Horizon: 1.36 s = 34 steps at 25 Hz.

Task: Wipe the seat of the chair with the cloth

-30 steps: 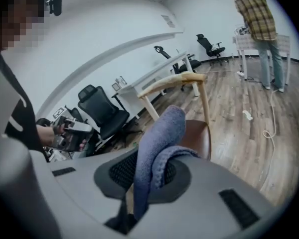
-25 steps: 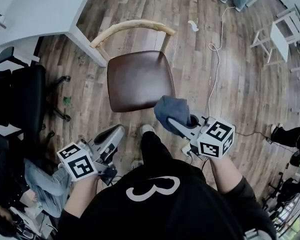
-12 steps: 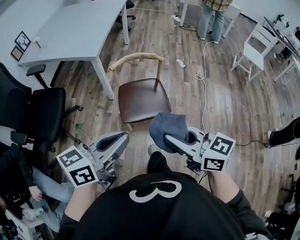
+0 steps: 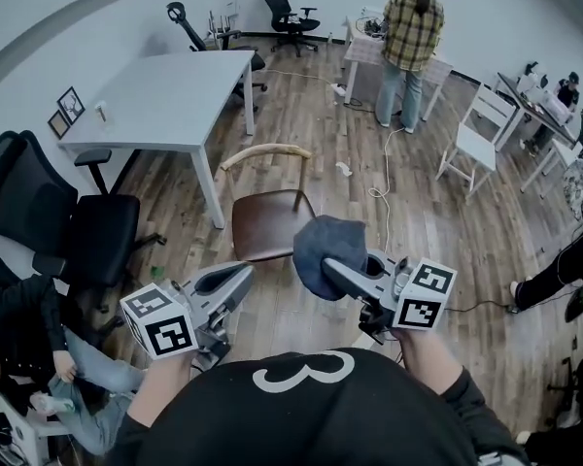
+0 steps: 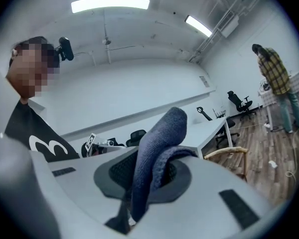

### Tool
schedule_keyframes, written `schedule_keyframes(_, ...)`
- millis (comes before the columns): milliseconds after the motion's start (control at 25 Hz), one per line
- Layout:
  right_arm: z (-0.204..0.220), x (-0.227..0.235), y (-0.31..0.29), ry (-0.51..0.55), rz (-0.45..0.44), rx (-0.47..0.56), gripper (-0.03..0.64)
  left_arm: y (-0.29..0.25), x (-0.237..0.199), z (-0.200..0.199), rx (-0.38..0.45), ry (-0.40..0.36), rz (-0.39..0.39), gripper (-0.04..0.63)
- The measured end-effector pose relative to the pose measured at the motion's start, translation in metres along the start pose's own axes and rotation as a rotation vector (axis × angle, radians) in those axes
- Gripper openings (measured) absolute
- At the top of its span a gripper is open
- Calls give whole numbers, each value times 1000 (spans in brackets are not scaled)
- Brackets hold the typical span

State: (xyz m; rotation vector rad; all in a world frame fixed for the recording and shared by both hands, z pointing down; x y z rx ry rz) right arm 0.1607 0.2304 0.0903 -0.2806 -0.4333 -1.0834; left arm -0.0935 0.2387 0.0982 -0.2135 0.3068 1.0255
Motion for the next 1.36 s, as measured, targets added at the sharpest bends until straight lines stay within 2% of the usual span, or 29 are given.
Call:
schedule_keyframes(360,18,-4,69,9,9,1,43,-48,68,25,21,24,23,14)
schedule_keyframes(560,31,-1,102,-23,-13,6,43,-64,95,45,20,45,-17,14)
schedule_keyframes(1000,35,-2,150,-2,-40,34,43,-83,145,59,37,8,-54,14)
schedule_keyframes(1360,32,-4,160,8,-61,47,43,-88,160,56,35,-13,-75,14)
Point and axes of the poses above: the fingertips, and each gripper's own axes: y backward along the fingers, x to its right, z out of its underside, the point moved 8 cm from there along y, backward along the fingers, and after that the axes turned 9 degrees about -y, right-handed, at the moved point
